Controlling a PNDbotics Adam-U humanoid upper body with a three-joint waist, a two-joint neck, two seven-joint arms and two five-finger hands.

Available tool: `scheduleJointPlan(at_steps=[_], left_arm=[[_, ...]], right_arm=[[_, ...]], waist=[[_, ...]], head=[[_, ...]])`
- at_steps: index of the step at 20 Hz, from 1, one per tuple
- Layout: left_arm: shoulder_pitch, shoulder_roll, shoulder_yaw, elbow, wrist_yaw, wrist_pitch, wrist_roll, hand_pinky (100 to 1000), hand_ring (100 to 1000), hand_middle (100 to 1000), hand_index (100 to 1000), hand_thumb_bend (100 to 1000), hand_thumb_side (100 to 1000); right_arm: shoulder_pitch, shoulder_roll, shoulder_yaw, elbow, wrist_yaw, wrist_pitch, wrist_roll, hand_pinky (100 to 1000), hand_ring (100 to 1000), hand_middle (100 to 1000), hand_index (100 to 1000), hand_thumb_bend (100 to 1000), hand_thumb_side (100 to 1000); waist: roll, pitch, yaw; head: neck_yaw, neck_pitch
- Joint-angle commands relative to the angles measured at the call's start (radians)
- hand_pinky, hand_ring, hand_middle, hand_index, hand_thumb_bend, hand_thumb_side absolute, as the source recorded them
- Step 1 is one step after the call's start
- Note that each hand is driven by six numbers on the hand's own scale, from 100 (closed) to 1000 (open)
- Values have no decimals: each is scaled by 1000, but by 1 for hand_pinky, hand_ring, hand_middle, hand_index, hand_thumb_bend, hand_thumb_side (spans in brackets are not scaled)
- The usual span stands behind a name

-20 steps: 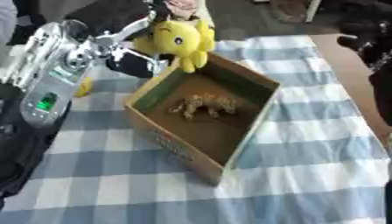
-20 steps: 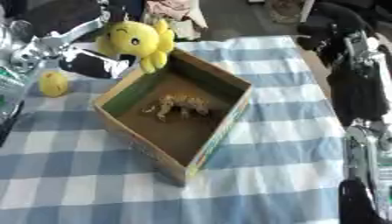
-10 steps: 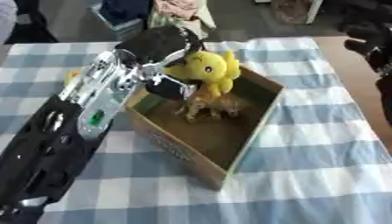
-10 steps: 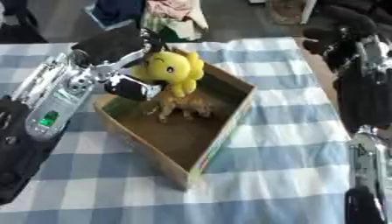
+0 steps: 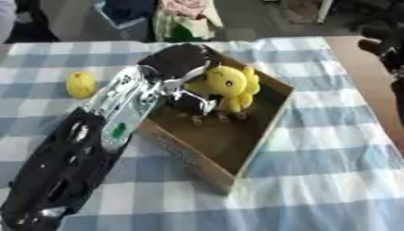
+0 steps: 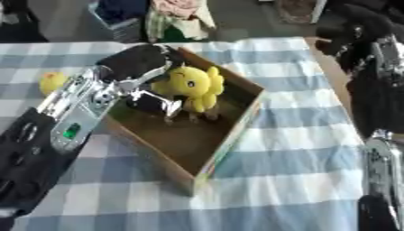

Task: Pick up objects on the table and place them in the box.

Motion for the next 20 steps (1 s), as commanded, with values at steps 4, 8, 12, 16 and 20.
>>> scheduleJointPlan(at_steps=[4, 8, 12, 16, 20], left_arm=[[-5, -9, -2, 8, -15, 11, -24, 555, 748, 671, 877, 100, 612], [2, -8, -7, 13, -58, -4, -56, 633, 823, 769, 936, 100, 783], [5, -5, -5, 11, -106, -28, -95, 704, 883, 840, 991, 274, 931], [6, 0, 1, -6, -120, -35, -111, 740, 915, 882, 1000, 322, 964], [6, 5, 8, -21, -114, -34, -120, 757, 930, 914, 1000, 344, 973]], right_arm=[[-14, -4, -1, -25, -7, -1, -3, 821, 792, 456, 832, 100, 756], [-10, -4, -2, -26, -6, 2, -2, 822, 793, 456, 832, 100, 760], [-5, -4, -2, -29, -5, 5, -2, 822, 793, 456, 832, 100, 761], [-2, -3, -2, -31, -5, 8, -2, 822, 793, 456, 832, 100, 760], [0, -1, -2, -33, -5, 10, -2, 822, 794, 456, 831, 100, 758]], waist=[[-2, -19, 0], [0, -21, 3], [1, -24, 6], [2, -27, 7], [1, -31, 9]], head=[[1, -13], [-3, -11], [-6, -10], [-8, -11], [-8, -11]])
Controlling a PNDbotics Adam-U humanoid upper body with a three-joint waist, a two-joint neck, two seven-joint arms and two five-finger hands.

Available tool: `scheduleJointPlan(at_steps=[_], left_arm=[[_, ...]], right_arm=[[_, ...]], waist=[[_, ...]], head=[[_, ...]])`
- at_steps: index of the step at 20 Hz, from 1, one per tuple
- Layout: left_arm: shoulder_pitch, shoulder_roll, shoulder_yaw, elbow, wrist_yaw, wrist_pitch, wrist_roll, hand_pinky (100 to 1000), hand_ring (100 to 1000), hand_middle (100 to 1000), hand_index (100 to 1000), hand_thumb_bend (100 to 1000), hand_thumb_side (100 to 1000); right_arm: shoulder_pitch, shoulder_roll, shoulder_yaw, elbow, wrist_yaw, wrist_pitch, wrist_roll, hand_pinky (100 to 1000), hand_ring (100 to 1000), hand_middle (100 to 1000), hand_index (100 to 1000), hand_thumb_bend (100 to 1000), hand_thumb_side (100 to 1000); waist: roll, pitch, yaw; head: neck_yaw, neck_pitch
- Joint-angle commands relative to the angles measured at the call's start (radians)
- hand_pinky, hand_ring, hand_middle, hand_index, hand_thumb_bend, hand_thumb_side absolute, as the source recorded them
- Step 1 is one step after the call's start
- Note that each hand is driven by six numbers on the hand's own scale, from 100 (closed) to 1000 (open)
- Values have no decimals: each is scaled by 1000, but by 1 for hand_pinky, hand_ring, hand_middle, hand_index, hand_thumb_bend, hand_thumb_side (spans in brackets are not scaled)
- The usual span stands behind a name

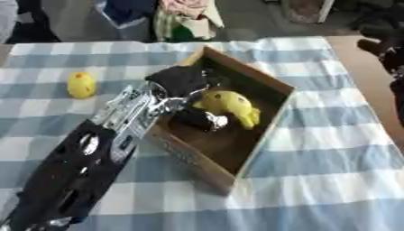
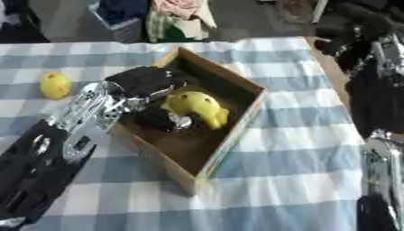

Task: Pick up objects on the table and place them in the box.

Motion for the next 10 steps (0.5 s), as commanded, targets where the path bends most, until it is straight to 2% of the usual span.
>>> scheduleJointPlan(at_steps=[1, 4, 10], left_arm=[[-17, 20, 16, -32, 3, 1, -8, 760, 933, 922, 1000, 350, 966], [-19, 25, 20, -49, 18, 0, -14, 757, 932, 928, 1000, 313, 912], [-27, 43, 44, -128, 75, 28, 14, 729, 907, 895, 1000, 191, 869]], right_arm=[[-5, -7, -2, -27, -4, 4, -2, 822, 794, 455, 831, 100, 755], [-2, -6, -2, -28, -2, 5, -2, 822, 794, 455, 831, 100, 753], [2, -6, -3, -29, -1, 7, -3, 822, 794, 455, 831, 100, 751]], waist=[[-3, -30, 1], [-4, -32, 2], [-5, -37, 9]], head=[[-2, -10], [-2, -9], [-1, -8]])
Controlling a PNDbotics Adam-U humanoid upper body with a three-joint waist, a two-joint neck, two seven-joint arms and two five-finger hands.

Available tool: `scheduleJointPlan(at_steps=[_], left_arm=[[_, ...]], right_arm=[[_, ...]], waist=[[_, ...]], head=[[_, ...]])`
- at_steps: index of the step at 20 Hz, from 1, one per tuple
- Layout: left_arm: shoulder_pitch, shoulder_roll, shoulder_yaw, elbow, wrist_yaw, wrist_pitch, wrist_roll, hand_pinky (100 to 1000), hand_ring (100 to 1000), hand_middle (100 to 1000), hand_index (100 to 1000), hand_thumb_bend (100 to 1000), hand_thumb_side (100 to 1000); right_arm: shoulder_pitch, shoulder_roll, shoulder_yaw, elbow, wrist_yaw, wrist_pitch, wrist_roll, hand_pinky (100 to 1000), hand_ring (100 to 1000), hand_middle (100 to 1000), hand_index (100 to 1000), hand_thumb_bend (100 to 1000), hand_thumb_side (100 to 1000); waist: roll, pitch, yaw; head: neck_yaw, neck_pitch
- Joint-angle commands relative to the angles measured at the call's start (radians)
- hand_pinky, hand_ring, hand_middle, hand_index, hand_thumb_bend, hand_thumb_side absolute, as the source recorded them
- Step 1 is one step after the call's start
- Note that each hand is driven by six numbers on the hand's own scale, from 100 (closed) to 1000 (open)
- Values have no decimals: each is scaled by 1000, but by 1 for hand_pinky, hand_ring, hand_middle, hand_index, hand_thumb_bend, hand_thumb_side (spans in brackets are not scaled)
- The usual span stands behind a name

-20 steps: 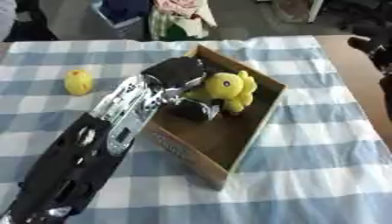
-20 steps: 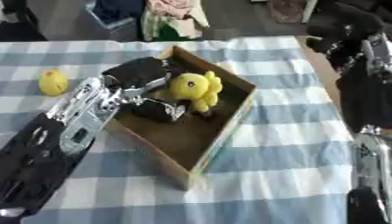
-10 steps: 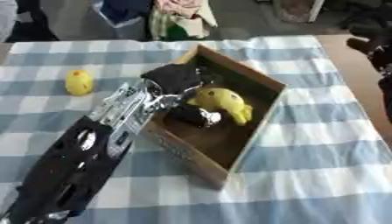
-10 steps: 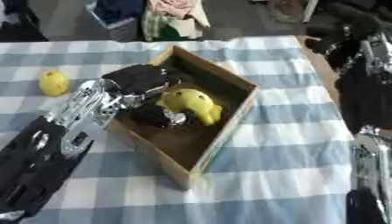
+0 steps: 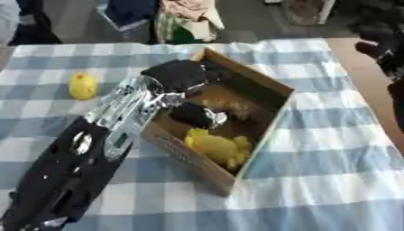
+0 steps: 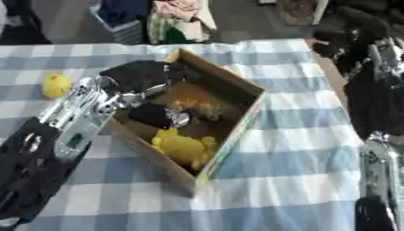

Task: Pick up objects on the table and place them in the box.

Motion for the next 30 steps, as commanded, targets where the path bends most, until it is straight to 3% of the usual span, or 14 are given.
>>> scheduleJointPlan(at_steps=[1, 6, 10, 19, 26, 30], left_arm=[[-30, 32, 31, -77, 42, 24, 27, 720, 899, 881, 992, 168, 847], [-28, 119, 70, -187, 104, 73, 62, 703, 880, 842, 964, 186, 776], [8, 214, 102, -212, 117, 103, 71, 702, 877, 836, 957, 193, 780], [97, 352, 178, -144, 161, 161, 104, 700, 876, 838, 954, 188, 814], [141, 402, 203, -65, 120, 175, 111, 718, 898, 863, 967, 256, 849], [153, 416, 213, -10, 101, 177, 115, 728, 905, 870, 977, 303, 926]], right_arm=[[-6, -7, -3, -23, -1, 3, -4, 822, 795, 455, 831, 100, 751], [2, -15, -7, -22, 2, 4, -7, 822, 795, 455, 831, 100, 751], [12, -24, -11, -23, 6, 6, -12, 822, 795, 455, 830, 100, 750], [19, -36, -18, -22, 11, 5, -17, 822, 796, 455, 830, 100, 745], [18, -39, -20, -19, 11, 2, -17, 822, 797, 455, 830, 100, 744], [14, -42, -22, -15, 11, 0, -16, 822, 797, 455, 831, 100, 745]], waist=[[-3, -30, 3], [1, -40, 20], [7, -50, 42], [6, -56, 65], [3, -55, 71], [0, -49, 69]], head=[[3, -7], [-10, 9], [-33, 27], [-57, 41], [-58, 34], [-56, 26]])
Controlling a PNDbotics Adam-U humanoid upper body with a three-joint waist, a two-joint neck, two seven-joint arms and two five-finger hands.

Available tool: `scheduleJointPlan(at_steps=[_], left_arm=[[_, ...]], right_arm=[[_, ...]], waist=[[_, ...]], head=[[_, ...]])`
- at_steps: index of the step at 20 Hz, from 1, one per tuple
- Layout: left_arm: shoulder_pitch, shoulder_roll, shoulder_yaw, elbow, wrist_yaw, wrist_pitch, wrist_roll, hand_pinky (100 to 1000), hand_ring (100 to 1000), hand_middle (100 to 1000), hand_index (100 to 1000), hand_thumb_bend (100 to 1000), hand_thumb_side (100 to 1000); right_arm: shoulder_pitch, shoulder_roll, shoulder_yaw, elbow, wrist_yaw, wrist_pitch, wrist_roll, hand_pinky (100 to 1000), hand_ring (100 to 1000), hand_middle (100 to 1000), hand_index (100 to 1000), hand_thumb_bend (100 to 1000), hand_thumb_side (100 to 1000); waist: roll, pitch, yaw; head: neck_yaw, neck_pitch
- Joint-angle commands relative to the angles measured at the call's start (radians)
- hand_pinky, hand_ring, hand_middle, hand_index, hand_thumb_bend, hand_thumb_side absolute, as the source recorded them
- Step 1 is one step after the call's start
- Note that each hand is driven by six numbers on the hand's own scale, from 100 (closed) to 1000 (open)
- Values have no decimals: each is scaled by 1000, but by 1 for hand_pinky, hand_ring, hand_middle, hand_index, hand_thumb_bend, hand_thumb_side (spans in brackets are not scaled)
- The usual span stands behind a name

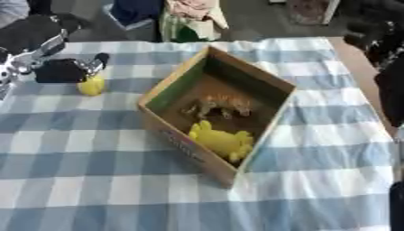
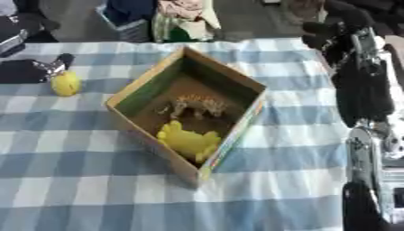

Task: Pick up objects on the table and place them in the box.

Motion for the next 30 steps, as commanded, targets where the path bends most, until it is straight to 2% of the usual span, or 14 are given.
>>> scheduleJointPlan(at_steps=[1, 4, 15, 25, 30], left_arm=[[-8, 43, 22, 35, -11, 3, 1, 733, 908, 874, 984, 333, 962], [-7, 47, 28, 75, -2, -1, -10, 739, 911, 879, 994, 374, 1000], [-29, 56, 56, 193, 14, -5, -15, 745, 916, 890, 1000, 486, 1000], [-36, 60, 66, 245, -47, 11, 55, 742, 915, 892, 1000, 452, 1000], [-37, 58, 70, 259, -54, 15, 81, 724, 900, 865, 980, 376, 1000]], right_arm=[[-13, -23, -4, -13, 6, -4, 0, 822, 798, 454, 831, 100, 746], [-18, -27, -6, -8, 6, -6, 1, 823, 798, 454, 831, 100, 748], [-41, -46, -10, 16, 2, -17, 13, 827, 801, 448, 832, 100, 770], [-57, -58, -14, 34, -3, -23, 24, 829, 803, 445, 833, 100, 783], [-59, -62, -16, 40, -5, -24, 27, 831, 805, 444, 835, 100, 795]], waist=[[-2, -15, -1], [-4, -7, -4], [-6, 37, -23], [-8, 68, -34], [-9, 78, -36]], head=[[1, -13], [5, -20], [16, -57], [23, -84], [23, -91]])
